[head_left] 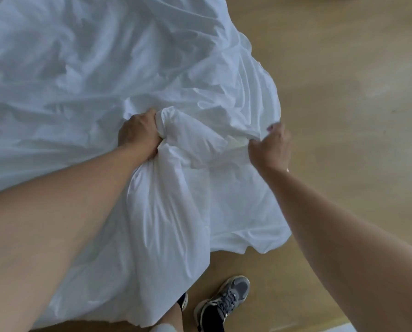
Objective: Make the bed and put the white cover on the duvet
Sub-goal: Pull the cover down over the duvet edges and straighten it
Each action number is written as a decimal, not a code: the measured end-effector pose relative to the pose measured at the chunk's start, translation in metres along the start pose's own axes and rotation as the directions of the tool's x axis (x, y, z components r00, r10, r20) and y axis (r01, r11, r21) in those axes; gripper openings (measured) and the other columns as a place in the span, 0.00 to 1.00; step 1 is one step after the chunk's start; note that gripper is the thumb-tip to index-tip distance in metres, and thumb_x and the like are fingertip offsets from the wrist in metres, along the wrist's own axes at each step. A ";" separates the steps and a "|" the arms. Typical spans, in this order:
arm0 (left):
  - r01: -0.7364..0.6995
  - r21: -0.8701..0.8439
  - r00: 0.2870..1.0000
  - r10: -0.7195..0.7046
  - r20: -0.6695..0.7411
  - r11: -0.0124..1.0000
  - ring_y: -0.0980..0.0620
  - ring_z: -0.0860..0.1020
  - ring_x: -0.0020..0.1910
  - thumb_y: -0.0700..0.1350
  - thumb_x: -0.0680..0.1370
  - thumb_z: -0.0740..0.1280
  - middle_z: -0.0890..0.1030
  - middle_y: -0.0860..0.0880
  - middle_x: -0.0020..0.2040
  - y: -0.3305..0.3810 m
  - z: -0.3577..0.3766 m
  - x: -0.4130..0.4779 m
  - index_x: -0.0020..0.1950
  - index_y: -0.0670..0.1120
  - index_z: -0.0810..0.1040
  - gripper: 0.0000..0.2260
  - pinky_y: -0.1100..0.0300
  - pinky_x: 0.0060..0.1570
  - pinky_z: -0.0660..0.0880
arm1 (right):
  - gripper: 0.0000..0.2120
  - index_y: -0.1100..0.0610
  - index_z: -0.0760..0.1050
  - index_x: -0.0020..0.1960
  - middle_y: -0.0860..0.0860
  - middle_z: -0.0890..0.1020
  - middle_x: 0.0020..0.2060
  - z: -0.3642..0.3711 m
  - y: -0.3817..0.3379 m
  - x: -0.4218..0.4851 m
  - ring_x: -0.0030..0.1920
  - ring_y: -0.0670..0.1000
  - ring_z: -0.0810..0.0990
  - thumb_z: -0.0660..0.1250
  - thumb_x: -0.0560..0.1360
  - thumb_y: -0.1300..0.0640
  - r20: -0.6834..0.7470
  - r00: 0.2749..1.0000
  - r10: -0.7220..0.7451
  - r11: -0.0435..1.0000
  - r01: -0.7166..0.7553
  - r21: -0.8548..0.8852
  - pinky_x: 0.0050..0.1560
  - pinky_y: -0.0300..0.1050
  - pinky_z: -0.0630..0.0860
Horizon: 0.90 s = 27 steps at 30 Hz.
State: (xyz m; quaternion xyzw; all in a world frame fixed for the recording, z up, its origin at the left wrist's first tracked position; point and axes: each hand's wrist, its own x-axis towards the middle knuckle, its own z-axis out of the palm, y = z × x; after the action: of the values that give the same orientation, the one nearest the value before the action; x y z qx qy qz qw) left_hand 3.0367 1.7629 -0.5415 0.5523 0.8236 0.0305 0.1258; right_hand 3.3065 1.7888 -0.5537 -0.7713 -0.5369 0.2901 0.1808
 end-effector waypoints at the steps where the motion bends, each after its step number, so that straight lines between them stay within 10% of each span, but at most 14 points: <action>1: 0.021 0.000 1.000 -0.021 0.013 1.000 0.31 0.79 0.56 0.49 0.80 0.63 0.80 0.35 0.56 -0.002 0.005 0.004 0.58 0.45 0.74 0.10 0.45 0.51 0.74 | 0.14 0.59 0.72 0.59 0.57 0.78 0.57 0.008 0.002 -0.006 0.56 0.60 0.77 0.66 0.75 0.56 0.051 0.981 0.188 0.973 -0.194 0.127 0.53 0.47 0.73; 5: 0.074 -0.004 0.994 -0.073 0.075 0.997 0.32 0.78 0.59 0.50 0.82 0.61 0.79 0.35 0.60 -0.008 0.030 0.023 0.64 0.45 0.74 0.14 0.45 0.55 0.74 | 0.15 0.55 0.73 0.64 0.55 0.79 0.59 0.028 -0.010 -0.022 0.50 0.58 0.80 0.65 0.78 0.55 0.432 0.692 0.578 0.443 -0.710 0.547 0.56 0.57 0.82; 13: 0.200 -0.065 0.957 -0.181 0.227 0.978 0.33 0.76 0.64 0.51 0.86 0.54 0.77 0.35 0.66 -0.021 0.062 0.088 0.72 0.48 0.72 0.18 0.44 0.60 0.72 | 0.09 0.56 0.76 0.51 0.48 0.79 0.41 0.054 -0.068 -0.006 0.36 0.49 0.76 0.72 0.72 0.59 0.389 0.521 0.760 0.001 -0.599 0.800 0.32 0.40 0.70; 16: 0.223 -0.102 0.947 -0.191 0.257 0.970 0.33 0.77 0.63 0.50 0.86 0.53 0.78 0.35 0.64 -0.031 0.064 0.100 0.69 0.45 0.74 0.17 0.44 0.60 0.73 | 0.11 0.56 0.70 0.36 0.46 0.72 0.32 0.059 -0.089 -0.009 0.31 0.50 0.68 0.67 0.74 0.62 0.255 0.684 0.683 0.226 -0.531 0.817 0.33 0.39 0.68; 20: 0.208 -0.138 0.942 -0.161 0.295 0.968 0.33 0.77 0.62 0.50 0.87 0.53 0.78 0.34 0.63 -0.040 0.060 0.102 0.68 0.42 0.73 0.17 0.44 0.60 0.73 | 0.11 0.62 0.77 0.37 0.52 0.76 0.30 0.047 -0.096 -0.006 0.34 0.48 0.71 0.62 0.78 0.62 0.286 0.936 0.206 0.742 -0.340 0.578 0.38 0.44 0.71; 27: 0.283 -0.169 0.918 -0.215 0.334 0.944 0.36 0.77 0.63 0.50 0.86 0.55 0.78 0.37 0.64 -0.051 0.054 0.104 0.66 0.42 0.75 0.16 0.45 0.60 0.73 | 0.09 0.63 0.81 0.49 0.55 0.81 0.40 0.012 -0.104 0.018 0.41 0.52 0.79 0.71 0.77 0.56 0.860 0.510 -0.030 0.850 -0.440 0.291 0.43 0.43 0.74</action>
State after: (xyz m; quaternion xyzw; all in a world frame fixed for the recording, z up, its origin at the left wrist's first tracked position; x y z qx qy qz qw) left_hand 2.9662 1.8334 -0.6216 0.4234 0.8492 0.0149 0.3153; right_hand 3.2282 1.8425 -0.5057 -0.5253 -0.3686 0.7655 0.0465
